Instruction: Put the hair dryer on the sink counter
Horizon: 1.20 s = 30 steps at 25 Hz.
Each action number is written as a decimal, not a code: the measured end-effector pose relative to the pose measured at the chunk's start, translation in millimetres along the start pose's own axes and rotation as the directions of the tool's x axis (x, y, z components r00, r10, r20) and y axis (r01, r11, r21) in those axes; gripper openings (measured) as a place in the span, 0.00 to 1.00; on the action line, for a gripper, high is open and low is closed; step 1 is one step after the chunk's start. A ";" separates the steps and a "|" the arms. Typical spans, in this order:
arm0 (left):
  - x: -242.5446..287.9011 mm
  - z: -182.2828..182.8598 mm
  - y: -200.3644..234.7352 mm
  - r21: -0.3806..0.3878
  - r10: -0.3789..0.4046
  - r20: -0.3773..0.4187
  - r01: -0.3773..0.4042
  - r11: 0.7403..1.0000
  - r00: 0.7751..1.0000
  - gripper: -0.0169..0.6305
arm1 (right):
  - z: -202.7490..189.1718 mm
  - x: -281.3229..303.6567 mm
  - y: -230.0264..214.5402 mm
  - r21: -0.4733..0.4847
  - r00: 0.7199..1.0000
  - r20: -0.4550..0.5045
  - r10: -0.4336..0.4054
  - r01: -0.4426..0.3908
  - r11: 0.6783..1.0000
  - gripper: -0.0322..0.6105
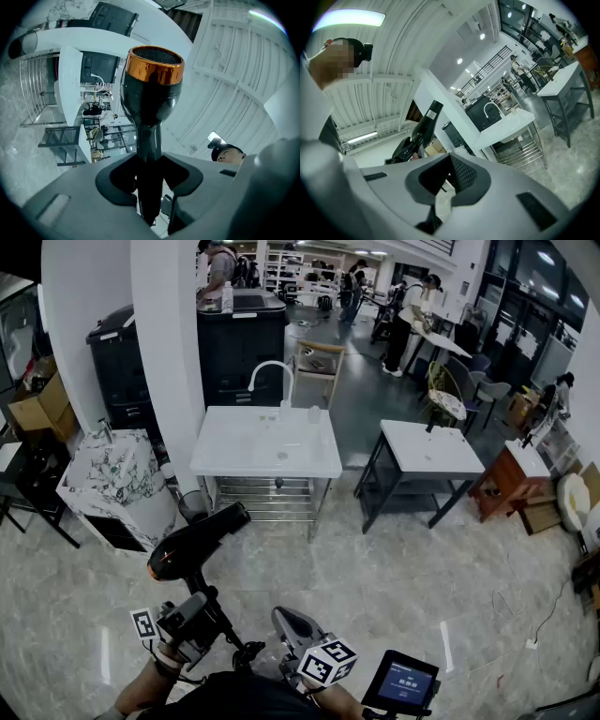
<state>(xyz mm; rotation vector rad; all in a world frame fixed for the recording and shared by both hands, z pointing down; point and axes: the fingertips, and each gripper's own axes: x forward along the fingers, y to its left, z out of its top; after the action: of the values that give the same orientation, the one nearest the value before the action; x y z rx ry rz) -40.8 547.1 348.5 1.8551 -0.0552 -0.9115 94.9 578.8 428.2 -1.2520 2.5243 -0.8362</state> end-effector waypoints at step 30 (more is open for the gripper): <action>-2.0 137.0 114.1 -0.050 0.091 -0.023 -0.092 0.994 0.996 0.27 | 14.4 147.7 -65.6 0.114 0.997 -0.010 -0.073 0.073 0.991 0.06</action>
<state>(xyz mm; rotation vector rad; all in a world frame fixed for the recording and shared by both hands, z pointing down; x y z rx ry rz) -85.4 388.0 415.5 1.7991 -0.1022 -0.8230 52.9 426.1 463.7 -1.3132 2.4099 -0.9864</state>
